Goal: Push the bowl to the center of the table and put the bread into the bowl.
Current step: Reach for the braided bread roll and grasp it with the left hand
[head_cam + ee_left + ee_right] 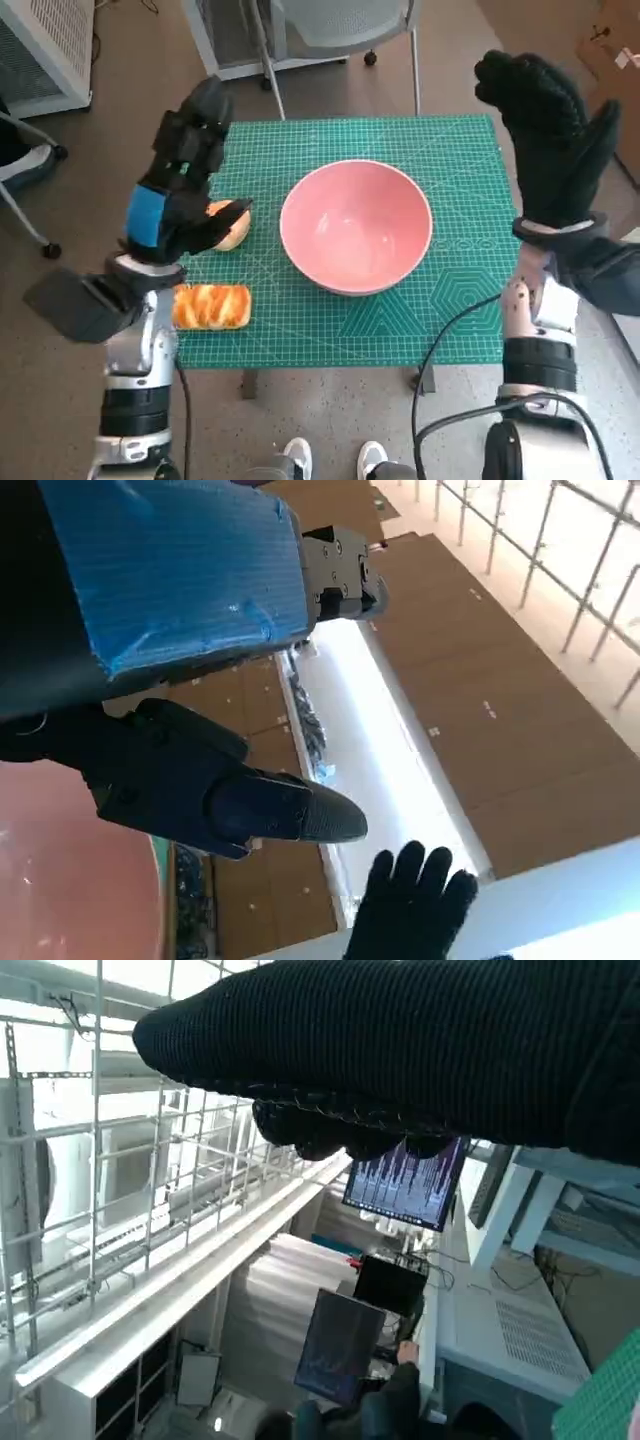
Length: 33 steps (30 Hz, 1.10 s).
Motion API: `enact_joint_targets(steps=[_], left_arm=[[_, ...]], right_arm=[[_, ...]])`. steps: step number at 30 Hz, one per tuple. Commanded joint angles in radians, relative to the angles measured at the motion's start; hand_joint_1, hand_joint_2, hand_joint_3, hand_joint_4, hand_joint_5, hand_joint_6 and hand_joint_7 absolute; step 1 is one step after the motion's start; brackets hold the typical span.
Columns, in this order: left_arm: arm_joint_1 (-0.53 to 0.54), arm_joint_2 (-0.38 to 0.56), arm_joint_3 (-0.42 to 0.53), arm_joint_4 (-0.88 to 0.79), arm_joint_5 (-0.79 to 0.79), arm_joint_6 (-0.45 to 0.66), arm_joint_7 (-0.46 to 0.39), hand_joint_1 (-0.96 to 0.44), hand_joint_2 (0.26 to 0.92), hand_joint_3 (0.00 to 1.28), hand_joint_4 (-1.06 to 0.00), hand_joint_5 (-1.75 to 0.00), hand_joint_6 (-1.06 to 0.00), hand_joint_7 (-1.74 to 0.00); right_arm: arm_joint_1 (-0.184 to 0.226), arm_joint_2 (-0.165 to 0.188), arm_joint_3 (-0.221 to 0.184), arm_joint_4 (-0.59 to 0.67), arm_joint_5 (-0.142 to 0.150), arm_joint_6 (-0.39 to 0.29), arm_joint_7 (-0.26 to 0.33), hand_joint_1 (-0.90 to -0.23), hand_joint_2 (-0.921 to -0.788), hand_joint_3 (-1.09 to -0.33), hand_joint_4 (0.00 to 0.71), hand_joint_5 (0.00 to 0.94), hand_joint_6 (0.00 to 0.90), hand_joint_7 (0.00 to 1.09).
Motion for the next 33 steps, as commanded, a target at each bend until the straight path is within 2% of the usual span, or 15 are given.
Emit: enact_joint_targets(steps=[1,6,12,16,23,33], left_arm=[[0.062,0.125,0.011,-0.124,0.072,0.076,-0.026,-0.52,0.911,0.14,-0.05,-0.01,0.00,-0.39],[0.155,0.271,0.038,-0.295,0.149,0.241,-0.063,-0.46,0.857,0.10,-0.04,-0.01,0.00,-0.40],[0.210,0.323,0.053,-0.382,0.175,0.326,-0.064,-0.41,0.814,0.07,-0.05,-0.01,0.00,-0.42],[0.283,0.378,0.055,-0.469,0.255,0.408,-0.067,-0.40,0.790,0.05,-0.07,-0.01,-0.04,-0.41],[0.332,0.423,0.041,-0.530,0.329,0.503,-0.088,-0.32,0.773,0.01,-0.11,0.00,-0.18,-0.22],[0.385,0.448,-0.012,-0.546,0.420,0.597,-0.108,-0.29,0.771,0.00,-0.11,0.00,-0.27,-0.07]], right_arm=[[0.031,0.012,0.010,-0.001,-0.003,0.011,-0.004,-0.655,-0.921,-0.579,0.302,0.011,0.357,0.03],[0.031,0.017,0.014,0.004,-0.006,0.005,-0.006,-0.654,-0.921,-0.582,0.299,0.007,0.357,0.03],[0.031,0.018,0.016,0.007,-0.005,0.002,-0.007,-0.653,-0.921,-0.587,0.297,0.004,0.357,0.03],[0.020,0.022,0.015,0.023,0.000,0.001,-0.005,-0.653,-0.921,-0.586,0.299,0.005,0.358,0.03],[0.013,0.030,0.014,0.035,0.004,-0.002,-0.003,-0.649,-0.921,-0.584,0.302,0.004,0.359,0.02],[-0.001,0.040,0.011,0.060,0.025,0.008,0.016,-0.655,-0.921,-0.578,0.304,0.003,0.363,0.02]])
